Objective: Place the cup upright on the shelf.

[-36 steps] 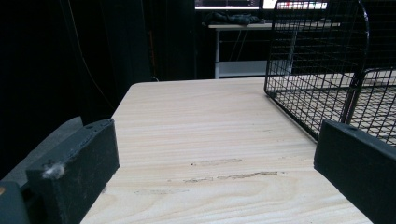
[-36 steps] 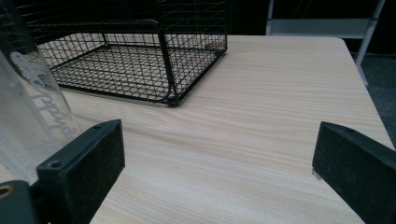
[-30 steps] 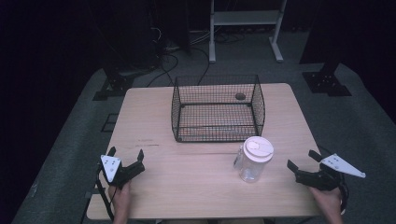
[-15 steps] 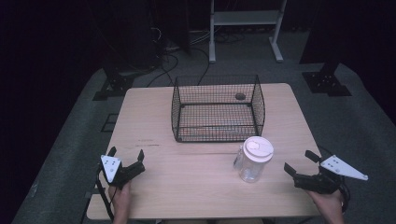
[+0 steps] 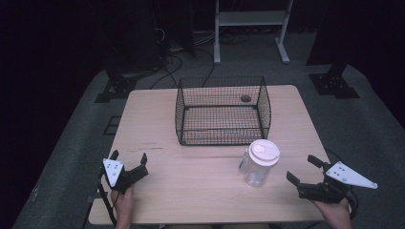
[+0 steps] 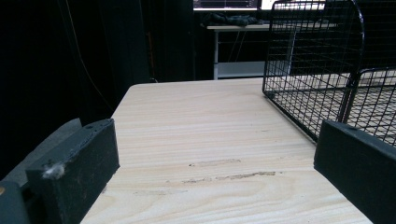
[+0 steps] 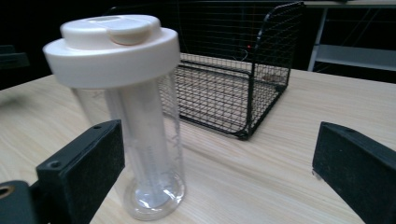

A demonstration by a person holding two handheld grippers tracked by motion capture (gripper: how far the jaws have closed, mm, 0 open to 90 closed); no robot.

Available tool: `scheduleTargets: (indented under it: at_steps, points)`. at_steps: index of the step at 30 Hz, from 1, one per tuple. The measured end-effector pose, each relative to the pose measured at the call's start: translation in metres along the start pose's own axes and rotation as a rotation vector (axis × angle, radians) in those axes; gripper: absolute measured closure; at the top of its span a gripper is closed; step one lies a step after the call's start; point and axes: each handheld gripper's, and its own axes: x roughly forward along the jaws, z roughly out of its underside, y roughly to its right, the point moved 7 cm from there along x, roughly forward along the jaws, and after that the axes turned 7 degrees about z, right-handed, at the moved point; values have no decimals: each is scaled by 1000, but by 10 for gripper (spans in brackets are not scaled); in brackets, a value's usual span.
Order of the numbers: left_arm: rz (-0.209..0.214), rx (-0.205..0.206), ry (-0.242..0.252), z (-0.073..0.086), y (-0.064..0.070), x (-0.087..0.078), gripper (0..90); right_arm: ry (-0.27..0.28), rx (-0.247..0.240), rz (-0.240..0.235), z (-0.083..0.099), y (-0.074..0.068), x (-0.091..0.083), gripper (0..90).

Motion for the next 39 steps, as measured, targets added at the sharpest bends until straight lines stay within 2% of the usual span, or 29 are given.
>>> scheduleTargets:
  at_steps: [13,17,30,39]
  points:
    - [2,-3,4,0,0,0,0,15,-22,-67,-7,-27,-3,14]
    - [2,-3,5,0,0,0,0,14,-27,-74,-8,-33,-1,14]
    - [2,-6,8,-1,0,0,0,12,-24,-110,-15,-53,17,13]
    - [5,-4,10,-1,0,-1,0,0,-21,-117,-17,-55,30,0]
